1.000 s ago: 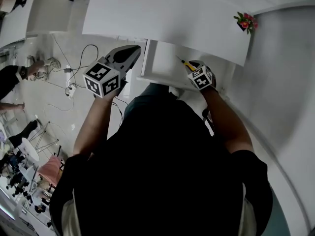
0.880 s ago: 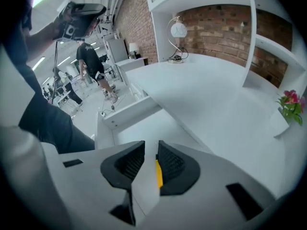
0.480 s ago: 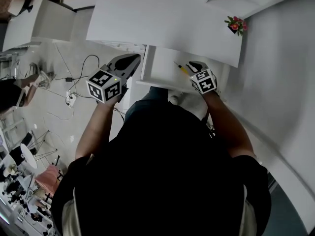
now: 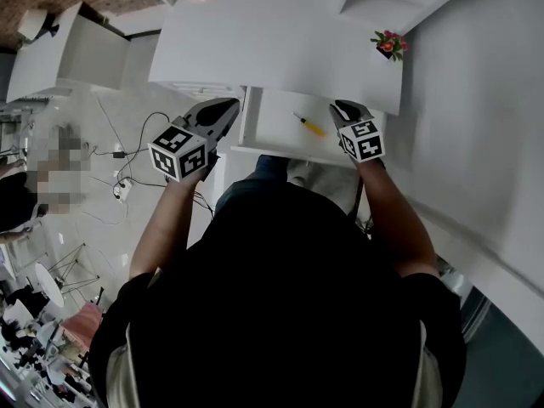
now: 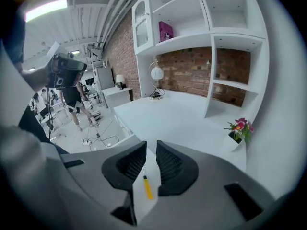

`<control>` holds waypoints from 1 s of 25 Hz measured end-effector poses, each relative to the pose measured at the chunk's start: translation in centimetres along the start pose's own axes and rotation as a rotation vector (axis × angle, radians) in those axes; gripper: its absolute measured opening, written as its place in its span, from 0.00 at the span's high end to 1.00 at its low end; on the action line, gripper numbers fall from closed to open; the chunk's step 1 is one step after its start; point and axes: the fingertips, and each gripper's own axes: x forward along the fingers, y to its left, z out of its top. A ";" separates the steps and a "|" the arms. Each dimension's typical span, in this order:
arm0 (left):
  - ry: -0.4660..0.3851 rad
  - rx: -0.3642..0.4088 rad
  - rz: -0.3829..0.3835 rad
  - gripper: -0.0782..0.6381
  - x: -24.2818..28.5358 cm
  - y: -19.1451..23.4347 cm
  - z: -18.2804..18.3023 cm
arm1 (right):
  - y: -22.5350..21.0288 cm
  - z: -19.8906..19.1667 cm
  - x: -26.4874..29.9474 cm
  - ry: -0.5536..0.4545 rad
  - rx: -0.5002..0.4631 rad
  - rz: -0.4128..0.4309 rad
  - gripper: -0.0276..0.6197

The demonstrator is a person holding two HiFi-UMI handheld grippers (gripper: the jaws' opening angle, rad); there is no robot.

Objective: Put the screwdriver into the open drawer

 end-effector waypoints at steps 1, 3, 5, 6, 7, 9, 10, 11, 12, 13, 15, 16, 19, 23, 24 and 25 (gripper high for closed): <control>-0.003 0.004 -0.001 0.87 -0.1 -0.3 0.0 | -0.2 0.2 -0.6 -0.013 0.009 -0.009 0.85; -0.009 0.011 -0.001 0.87 -0.3 -0.8 0.1 | -0.5 0.6 -1.7 -0.035 0.024 -0.025 0.85; -0.017 0.018 -0.001 0.87 -0.5 -1.3 0.3 | -0.6 1.1 -3.0 -0.058 0.033 -0.039 0.85; -0.022 0.022 -0.002 0.87 -0.7 -1.5 0.5 | -0.5 1.5 -3.7 -0.071 0.035 -0.044 0.85; -0.027 0.027 -0.004 0.87 -1.0 -1.8 0.6 | -0.4 1.9 -4.4 -0.085 0.038 -0.048 0.85; -0.036 0.033 -0.008 0.87 -1.6 -2.5 0.7 | 0.1 2.7 -5.8 -0.110 0.046 -0.052 0.85; -0.039 0.035 -0.009 0.87 -2.0 -2.9 0.7 | 0.3 3.0 -6.4 -0.122 0.052 -0.055 0.85; -0.040 0.038 -0.011 0.87 -2.3 -3.2 0.6 | 0.4 3.3 -7.2 -0.132 0.058 -0.059 0.85; -0.041 0.039 -0.011 0.87 -2.6 -3.5 0.4 | 0.5 3.5 -7.9 -0.143 0.063 -0.064 0.85; -0.042 0.040 -0.011 0.87 -2.9 -3.7 0.4 | 0.6 3.8 -8.6 -0.154 0.068 -0.069 0.85; -0.047 0.042 -0.009 0.87 -3.6 -4.2 0.3 | 0.9 4.4 -10.1 -0.174 0.071 -0.079 0.85; -0.051 0.043 -0.007 0.87 -4.0 -4.3 0.3 | 1.0 4.6 -10.7 -0.183 0.070 -0.084 0.85; -0.059 0.047 -0.002 0.87 -4.7 -4.9 0.2 | 1.0 4.7 -12.3 -0.198 0.059 -0.102 0.86; -0.068 0.062 -0.010 0.87 -5.8 -6.2 0.3 | 1.6 4.7 -14.8 -0.216 0.061 -0.125 0.86; -0.070 0.066 -0.013 0.87 -6.0 -6.5 0.5 | 1.7 4.7 -15.3 -0.220 0.062 -0.130 0.86; -0.073 0.067 -0.016 0.87 -6.2 -6.8 0.6 | 1.9 4.7 -15.9 -0.224 0.063 -0.135 0.86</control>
